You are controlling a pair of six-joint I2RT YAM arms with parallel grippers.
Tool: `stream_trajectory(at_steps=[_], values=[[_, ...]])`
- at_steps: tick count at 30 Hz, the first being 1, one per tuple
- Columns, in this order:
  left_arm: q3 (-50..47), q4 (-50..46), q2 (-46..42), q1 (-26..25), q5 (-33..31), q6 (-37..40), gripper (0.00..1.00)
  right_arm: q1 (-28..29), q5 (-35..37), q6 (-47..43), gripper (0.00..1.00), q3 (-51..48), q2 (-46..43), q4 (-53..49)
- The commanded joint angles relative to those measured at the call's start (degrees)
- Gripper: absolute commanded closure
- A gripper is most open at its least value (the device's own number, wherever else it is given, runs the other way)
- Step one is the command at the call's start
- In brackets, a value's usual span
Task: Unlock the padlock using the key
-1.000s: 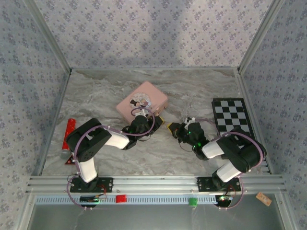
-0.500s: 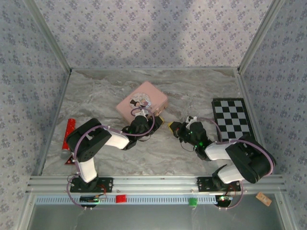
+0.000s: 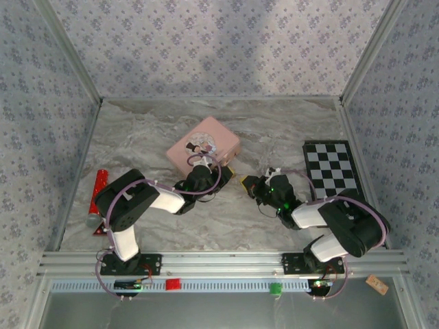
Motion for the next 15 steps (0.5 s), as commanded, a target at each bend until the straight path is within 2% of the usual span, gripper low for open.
stream_trajectory(at_steps=[1,15], values=[[0.58,3.18,-0.67,-0.42,7.25,-6.97,1.00,-0.18,0.72,-0.13,1.00,0.83,0.72,1.31],[0.71,3.37,-0.15,-0.95,7.38,-6.75,1.00,0.05,0.48,0.74,1.00,0.69,1.25,3.04]])
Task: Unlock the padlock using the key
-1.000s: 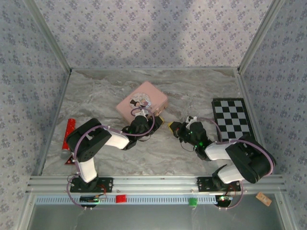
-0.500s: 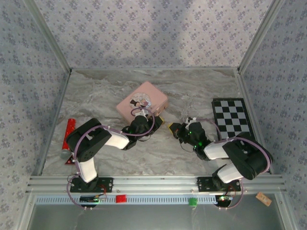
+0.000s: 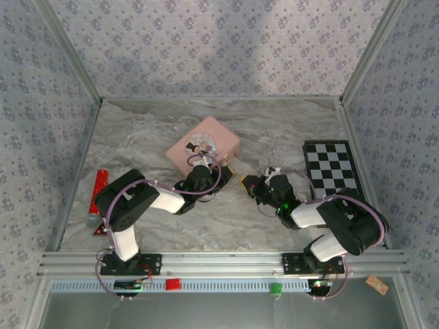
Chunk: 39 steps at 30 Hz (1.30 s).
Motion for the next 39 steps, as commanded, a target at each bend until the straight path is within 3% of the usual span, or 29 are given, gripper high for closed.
stream_trajectory(at_steps=[1,39], values=[[0.80,3.36,-0.15,-0.87,7.44,-6.79,1.00,0.06,0.54,0.66,1.00,0.64,0.51,1.36],[1.40,3.54,0.12,-1.76,7.37,-6.88,1.00,0.72,0.16,1.26,1.00,1.66,3.04,2.63]])
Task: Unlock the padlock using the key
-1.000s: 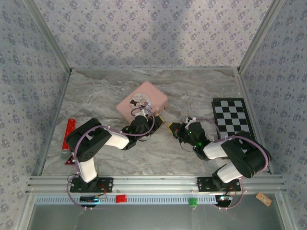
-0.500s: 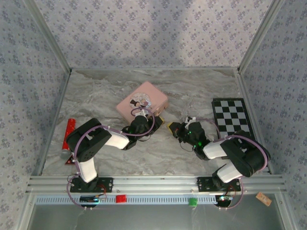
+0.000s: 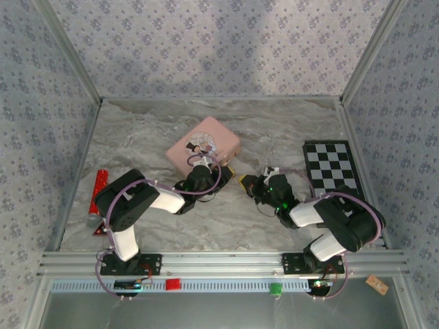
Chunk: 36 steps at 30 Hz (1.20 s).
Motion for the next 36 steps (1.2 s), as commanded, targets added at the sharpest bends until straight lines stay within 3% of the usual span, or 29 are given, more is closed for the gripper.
stream_trajectory(at_steps=[1,36], values=[[1.39,3.52,0.11,-1.73,7.41,-6.84,1.00,0.41,0.17,1.04,1.00,1.07,1.26,1.47],[1.35,3.57,1.09,-1.38,7.40,-7.05,1.00,-0.28,0.21,0.91,1.00,0.48,-0.21,0.78]])
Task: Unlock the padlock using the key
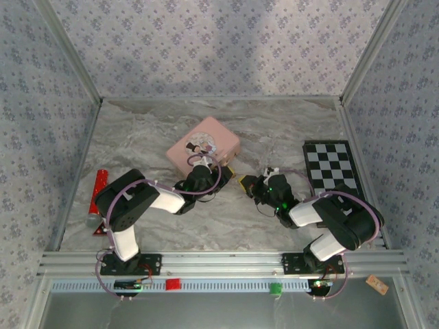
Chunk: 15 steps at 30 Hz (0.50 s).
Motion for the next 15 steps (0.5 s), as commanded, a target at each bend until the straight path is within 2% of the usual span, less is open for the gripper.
stream_trajectory(at_steps=[1,15], values=[[1.55,3.38,0.98,-1.33,7.41,-6.97,1.00,-0.29,0.09,0.03,1.00,0.47,-0.98,0.20],[1.69,2.75,1.14,-1.24,7.53,-6.69,1.00,-0.47,0.26,0.08,1.00,-0.16,-1.57,-0.27]])
